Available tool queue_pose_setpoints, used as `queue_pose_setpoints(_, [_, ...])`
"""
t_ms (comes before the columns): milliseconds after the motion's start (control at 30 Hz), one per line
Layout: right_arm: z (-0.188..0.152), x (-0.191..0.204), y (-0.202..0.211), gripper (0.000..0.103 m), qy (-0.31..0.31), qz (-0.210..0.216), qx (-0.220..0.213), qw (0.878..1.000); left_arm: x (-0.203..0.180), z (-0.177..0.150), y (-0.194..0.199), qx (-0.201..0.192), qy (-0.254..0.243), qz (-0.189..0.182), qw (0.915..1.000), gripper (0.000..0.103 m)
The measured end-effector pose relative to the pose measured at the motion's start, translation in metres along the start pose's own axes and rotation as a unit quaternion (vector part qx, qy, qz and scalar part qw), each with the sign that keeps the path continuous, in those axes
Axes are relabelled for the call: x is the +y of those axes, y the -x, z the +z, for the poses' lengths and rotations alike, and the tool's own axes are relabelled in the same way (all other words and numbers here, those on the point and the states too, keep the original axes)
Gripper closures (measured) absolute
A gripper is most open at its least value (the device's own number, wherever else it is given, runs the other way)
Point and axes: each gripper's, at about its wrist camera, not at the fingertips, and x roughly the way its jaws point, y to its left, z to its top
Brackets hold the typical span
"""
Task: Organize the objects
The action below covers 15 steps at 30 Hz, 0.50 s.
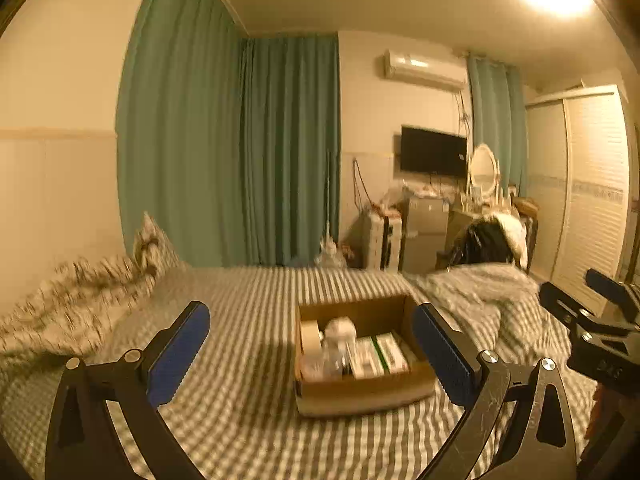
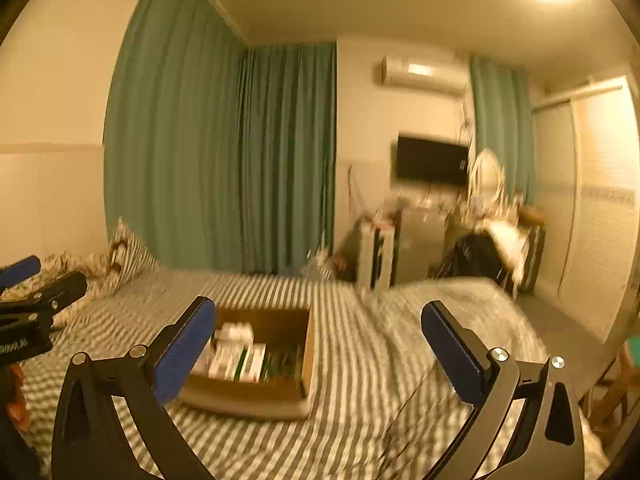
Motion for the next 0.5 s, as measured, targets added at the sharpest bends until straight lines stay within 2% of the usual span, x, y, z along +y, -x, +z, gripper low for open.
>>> queue_pose_setpoints(67, [-0.013, -0.003, -0.016, 0.000, -0.005, 0.010, 0.029, 1.000, -0.003, -0.012, -0.007, 0.013, -0.011, 0.004, 0.9998, 0.000])
queue_pose_setpoints(200, [-0.027, -0.007, -0.032, 0.000, -0.007, -0.002, 0.044, 0.999, -0.007, -0.020, -0.015, 0.028, -0.013, -0.006, 0.9995, 0.000])
queue_pose_setpoints(500, [-0.027, -0.011, -0.029, 0.000, -0.017, 0.004, 0.040, 0.999, -0.004, -0.020, -0.017, 0.034, -0.007, -0.004, 0.9994, 0.000])
